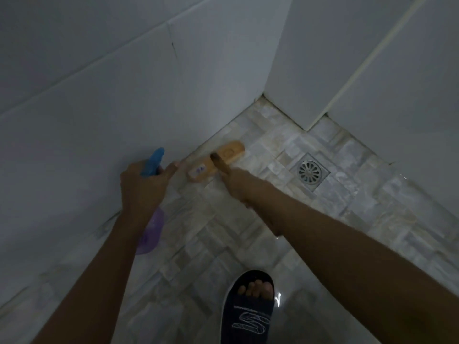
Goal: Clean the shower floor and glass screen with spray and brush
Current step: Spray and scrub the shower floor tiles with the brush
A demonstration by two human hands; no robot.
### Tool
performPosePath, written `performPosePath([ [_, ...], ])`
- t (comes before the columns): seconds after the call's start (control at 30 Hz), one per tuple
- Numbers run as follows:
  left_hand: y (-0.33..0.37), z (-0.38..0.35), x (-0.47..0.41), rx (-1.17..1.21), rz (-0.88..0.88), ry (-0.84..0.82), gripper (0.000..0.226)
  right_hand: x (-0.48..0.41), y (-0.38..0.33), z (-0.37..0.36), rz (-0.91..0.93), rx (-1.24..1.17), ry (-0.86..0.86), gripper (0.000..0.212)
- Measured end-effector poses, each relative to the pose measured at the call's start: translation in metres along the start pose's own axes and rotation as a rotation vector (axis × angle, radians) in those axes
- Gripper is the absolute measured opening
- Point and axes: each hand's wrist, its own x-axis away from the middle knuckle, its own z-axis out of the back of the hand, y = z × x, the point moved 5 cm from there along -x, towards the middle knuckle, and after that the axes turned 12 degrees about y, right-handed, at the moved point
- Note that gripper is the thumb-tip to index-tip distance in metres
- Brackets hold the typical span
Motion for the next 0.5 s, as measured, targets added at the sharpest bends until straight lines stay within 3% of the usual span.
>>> performPosePath([
  [0.1,0.004,0.005,-0.012,0.042,0.039,0.002,0.050,-0.028,-0.017,0.005,-0.101,-0.060,-0.045,0.040],
  [0.2,0.003,0.007,-0.019,0.079,0.054,-0.010,0.050,0.009,0.002,0.012,-0.044,-0.027,0.001,0.036],
  [0.33,0.003,0.001,-0.016,0.063,0.059,-0.010,0.052,0.063,0.047,0.001,-0.065,0.122,-0.046,0.050],
  [0.5,0.004,-0.005,-0.015,0.031,0.040,-0.010,0.048,0.024,0.008,0.015,0.062,0.100,-0.029,0.046],
])
